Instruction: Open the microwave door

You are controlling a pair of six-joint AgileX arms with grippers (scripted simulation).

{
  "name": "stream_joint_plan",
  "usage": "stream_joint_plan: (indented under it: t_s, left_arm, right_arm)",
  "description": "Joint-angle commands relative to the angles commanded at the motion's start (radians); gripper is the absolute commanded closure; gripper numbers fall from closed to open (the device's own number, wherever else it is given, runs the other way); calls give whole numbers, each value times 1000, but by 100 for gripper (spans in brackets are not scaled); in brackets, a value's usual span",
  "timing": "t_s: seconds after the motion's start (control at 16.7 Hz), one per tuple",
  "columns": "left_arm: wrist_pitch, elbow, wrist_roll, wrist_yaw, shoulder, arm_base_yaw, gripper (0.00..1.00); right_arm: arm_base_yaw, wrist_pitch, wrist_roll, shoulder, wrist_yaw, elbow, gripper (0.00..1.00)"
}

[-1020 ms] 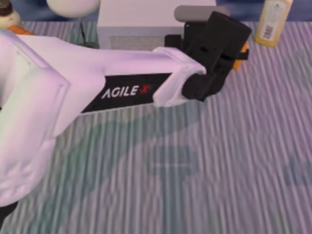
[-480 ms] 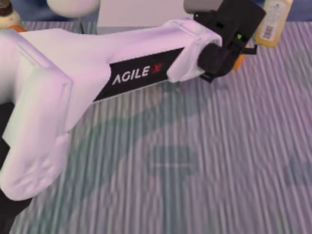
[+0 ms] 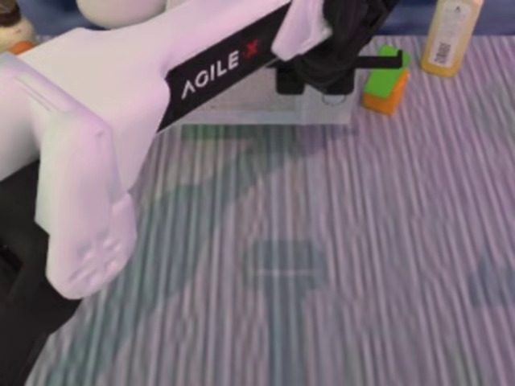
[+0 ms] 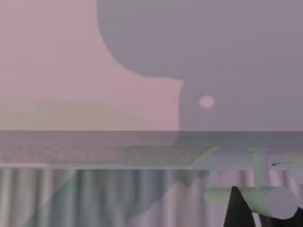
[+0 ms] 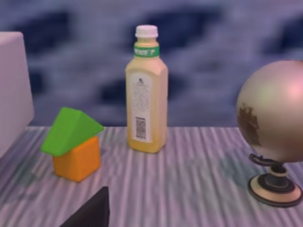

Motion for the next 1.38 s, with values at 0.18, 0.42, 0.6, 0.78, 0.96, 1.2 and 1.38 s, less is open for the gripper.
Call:
stream_joint_plan:
  t_s: [0.18,0.42,0.6,0.78,0.96,1.2,1.38]
  left_arm:
    - [-113,83,-29,45,21,16,100]
    - [-135,99,-35,55,25,19,100]
    - [-135,99,-35,55,25,19,100]
    - [-135,99,-35,55,25,19,100]
    - [-135,99,-35,55,25,19,100]
    - [-135,99,-35,55,25,19,100]
    - [-135,99,-35,55,25,19,100]
  right_arm:
    - [0,0,0,0,0,0,0]
    - [0,0,0,0,0,0,0]
    - [0,0,0,0,0,0,0]
    - [0,0,0,0,0,0,0]
    - [0,0,0,0,0,0,0]
    - [0,0,0,0,0,0,0]
    - [0,0,0,0,0,0,0]
